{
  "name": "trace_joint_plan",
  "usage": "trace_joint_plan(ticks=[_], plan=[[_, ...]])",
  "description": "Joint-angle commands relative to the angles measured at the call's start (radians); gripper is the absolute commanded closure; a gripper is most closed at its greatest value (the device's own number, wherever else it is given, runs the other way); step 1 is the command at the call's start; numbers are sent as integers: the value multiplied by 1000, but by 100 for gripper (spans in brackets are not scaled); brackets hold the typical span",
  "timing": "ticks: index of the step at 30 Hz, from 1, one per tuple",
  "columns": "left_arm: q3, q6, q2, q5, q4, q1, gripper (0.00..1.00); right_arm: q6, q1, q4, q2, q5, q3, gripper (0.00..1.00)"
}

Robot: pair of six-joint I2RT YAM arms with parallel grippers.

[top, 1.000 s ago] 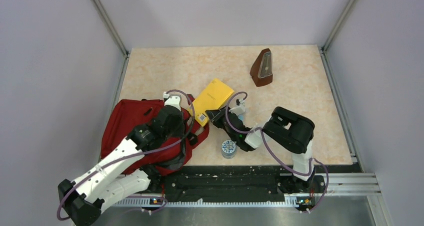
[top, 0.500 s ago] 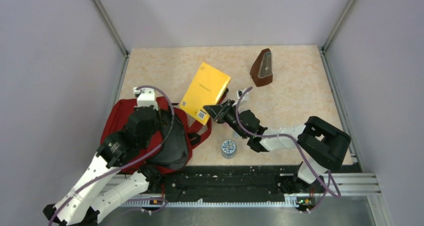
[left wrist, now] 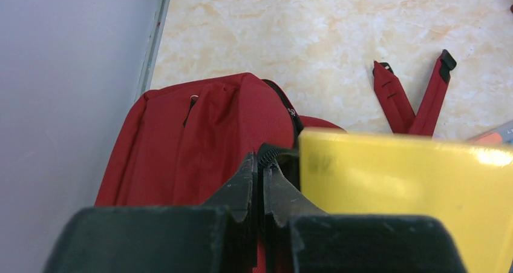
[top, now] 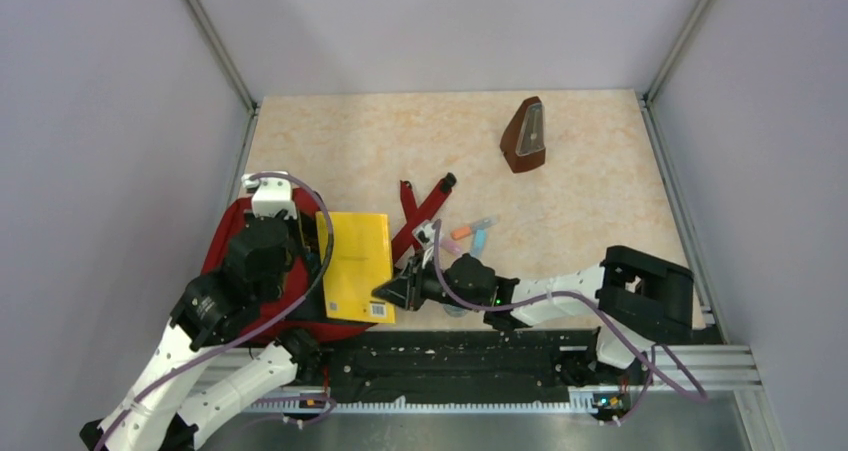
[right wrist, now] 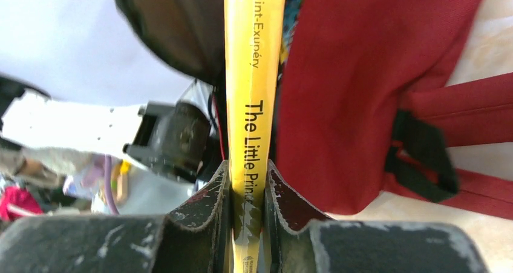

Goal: Pack the student bag
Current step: Place the book in the student bag.

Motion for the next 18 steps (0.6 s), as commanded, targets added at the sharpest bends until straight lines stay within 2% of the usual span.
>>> trace_joint_plan(ticks=[1,10,18], plan=[[58,33,20,8,62,-2,100,-131,41,44,9,-42,86,100],[76,55,42,32,100,-2,100,-198,46,-112,148,-130,234,100],[50,94,24,107,129,-2,100,-172,32,-69,208,-96,382,100]])
